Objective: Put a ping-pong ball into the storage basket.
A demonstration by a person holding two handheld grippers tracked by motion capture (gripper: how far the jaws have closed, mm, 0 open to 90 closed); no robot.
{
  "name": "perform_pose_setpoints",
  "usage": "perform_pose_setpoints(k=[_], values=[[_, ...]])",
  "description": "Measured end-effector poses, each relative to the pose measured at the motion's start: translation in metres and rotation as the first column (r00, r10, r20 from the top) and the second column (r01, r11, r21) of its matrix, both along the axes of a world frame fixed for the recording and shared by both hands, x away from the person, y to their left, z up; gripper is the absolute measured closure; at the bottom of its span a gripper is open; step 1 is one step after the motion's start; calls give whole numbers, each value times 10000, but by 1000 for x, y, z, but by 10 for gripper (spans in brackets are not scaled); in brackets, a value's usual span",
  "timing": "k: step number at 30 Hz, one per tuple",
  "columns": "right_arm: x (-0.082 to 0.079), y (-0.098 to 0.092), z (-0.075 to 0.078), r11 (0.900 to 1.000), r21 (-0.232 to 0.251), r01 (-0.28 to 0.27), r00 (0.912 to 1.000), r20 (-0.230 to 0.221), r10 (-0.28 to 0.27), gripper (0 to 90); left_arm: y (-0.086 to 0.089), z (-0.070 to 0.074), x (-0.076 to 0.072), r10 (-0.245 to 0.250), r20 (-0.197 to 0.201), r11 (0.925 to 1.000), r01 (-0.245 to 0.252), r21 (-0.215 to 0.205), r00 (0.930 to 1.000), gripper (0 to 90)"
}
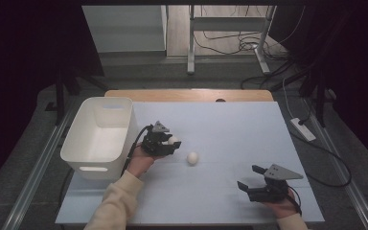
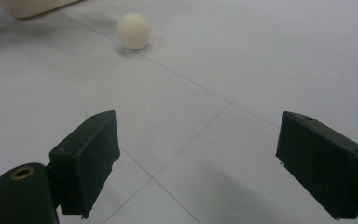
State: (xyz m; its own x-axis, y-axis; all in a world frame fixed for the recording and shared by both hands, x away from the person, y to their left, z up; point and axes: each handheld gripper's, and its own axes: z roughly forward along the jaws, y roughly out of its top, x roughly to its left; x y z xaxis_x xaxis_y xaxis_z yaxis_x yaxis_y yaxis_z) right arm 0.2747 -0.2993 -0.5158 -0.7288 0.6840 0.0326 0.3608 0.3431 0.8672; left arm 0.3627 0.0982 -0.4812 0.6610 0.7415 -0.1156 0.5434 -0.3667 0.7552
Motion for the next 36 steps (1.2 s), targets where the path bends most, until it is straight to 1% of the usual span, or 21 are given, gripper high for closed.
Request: perform_pose_setpoints(k=[5, 15, 21, 25, 31, 36], values=[[0, 0, 0, 10000, -21, -6, 10000, -8, 6, 128, -1, 7, -5, -165, 244, 9998, 168, -127, 9996, 504], [0, 0, 0, 10000, -37, 8, 10000, 23, -8, 129, 2, 20, -14, -236, 660, 9990, 260, -362, 9975, 504], [0, 0, 0, 10000, -45, 5, 10000, 22, -4, 129, 2, 23, -16, -295, 789, 9988, 324, -364, 9965, 504], [0, 0, 0, 10000, -41, 3, 10000, 21, -3, 129, 3, 26, -18, -311, 844, 9982, 354, -493, 9959, 504], [0, 0, 0, 10000, -48, 5, 10000, 35, -4, 129, 3, 32, -22, -396, 1037, 9967, 467, -667, 9938, 504], [-1, 0, 0, 10000, -61, 7, 10000, 3, -7, 129, 5, 35, -25, -411, 1150, 9965, 491, -678, 9925, 504]])
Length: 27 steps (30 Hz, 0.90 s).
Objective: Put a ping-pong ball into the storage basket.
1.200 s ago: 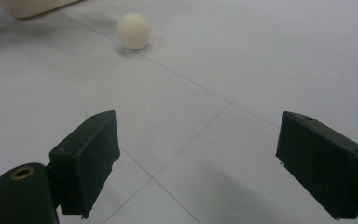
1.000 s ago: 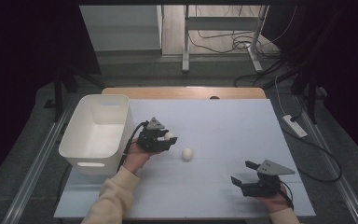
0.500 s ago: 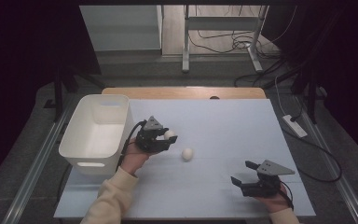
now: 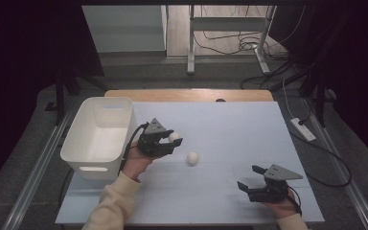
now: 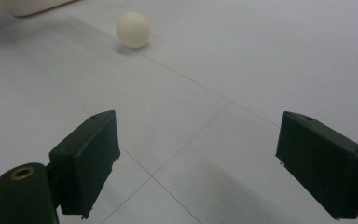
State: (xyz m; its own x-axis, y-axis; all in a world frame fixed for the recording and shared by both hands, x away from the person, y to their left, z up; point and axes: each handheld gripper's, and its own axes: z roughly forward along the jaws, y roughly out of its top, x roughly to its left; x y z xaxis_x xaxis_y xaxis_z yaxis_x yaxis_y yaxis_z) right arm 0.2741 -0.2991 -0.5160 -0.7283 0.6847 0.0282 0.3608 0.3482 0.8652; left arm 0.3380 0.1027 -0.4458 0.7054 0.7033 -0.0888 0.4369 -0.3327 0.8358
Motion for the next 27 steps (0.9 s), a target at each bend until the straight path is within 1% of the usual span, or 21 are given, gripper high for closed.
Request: perform_pose_setpoints(k=[5, 13, 17, 27], values=[[0, 0, 0, 10000, -18, 2, 10000, -2, -2, 129, 1, 4, -2, -25, 110, 9999, 26, -98, 9999, 504], [0, 0, 0, 10000, -17, -2, 10000, 23, 2, 128, 6, 14, -8, -94, 359, 9986, 113, -508, 9993, 504], [0, 0, 0, 10000, -26, 3, 10000, 27, -3, 129, 8, 19, -11, -136, 511, 9982, 165, -578, 9986, 504], [0, 0, 0, 10000, -36, 10, 10000, 32, -10, 129, 12, 27, -17, -123, 739, 9966, 183, -808, 9972, 504]])
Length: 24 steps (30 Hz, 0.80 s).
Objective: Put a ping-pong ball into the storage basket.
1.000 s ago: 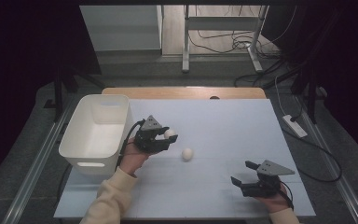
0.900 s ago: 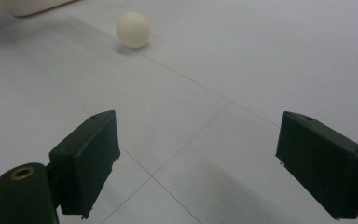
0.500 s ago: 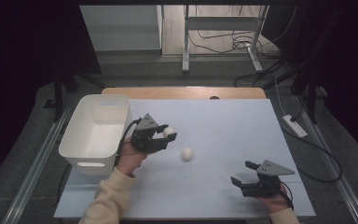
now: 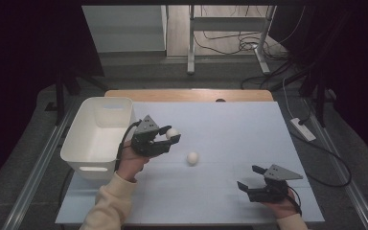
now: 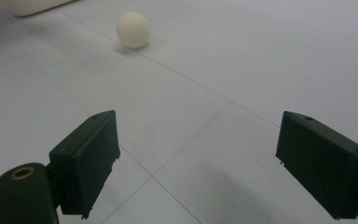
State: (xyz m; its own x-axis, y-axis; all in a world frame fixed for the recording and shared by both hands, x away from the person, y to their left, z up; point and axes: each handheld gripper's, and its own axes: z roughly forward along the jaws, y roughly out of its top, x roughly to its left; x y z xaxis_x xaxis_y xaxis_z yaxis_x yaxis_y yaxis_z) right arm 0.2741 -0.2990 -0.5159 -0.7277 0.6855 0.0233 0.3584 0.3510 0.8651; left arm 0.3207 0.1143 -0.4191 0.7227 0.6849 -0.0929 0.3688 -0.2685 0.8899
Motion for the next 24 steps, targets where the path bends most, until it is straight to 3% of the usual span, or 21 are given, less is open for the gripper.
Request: perform_pose_setpoints(k=[24], values=[[0, 0, 0, 10000, -2, -4, 10000, 6, 4, 129, 11, 20, -14, -49, 637, 9983, 87, -583, 9980, 504]])
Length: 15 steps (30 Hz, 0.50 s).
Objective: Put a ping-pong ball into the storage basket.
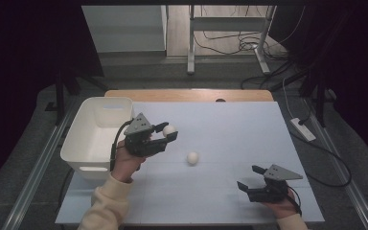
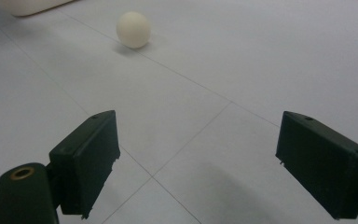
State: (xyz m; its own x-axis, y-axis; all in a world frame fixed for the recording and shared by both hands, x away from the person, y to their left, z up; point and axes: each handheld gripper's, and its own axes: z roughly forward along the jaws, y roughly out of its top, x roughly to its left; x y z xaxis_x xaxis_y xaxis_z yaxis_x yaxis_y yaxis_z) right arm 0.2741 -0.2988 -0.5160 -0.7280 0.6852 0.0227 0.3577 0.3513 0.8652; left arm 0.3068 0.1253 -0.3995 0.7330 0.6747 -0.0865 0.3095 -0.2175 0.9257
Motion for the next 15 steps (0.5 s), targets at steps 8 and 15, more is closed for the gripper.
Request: perform_pose_setpoints(k=[8, 15], values=[[0, 0, 0, 10000, 4, 5, 10000, -21, -5, 129, 6, 8, -6, 16, 246, 9998, -11, -202, 9997, 504], [0, 0, 0, 10000, 3, 25, 10000, -5, -25, 129, 11, 13, -9, 118, 378, 9994, -105, -338, 9992, 504]])
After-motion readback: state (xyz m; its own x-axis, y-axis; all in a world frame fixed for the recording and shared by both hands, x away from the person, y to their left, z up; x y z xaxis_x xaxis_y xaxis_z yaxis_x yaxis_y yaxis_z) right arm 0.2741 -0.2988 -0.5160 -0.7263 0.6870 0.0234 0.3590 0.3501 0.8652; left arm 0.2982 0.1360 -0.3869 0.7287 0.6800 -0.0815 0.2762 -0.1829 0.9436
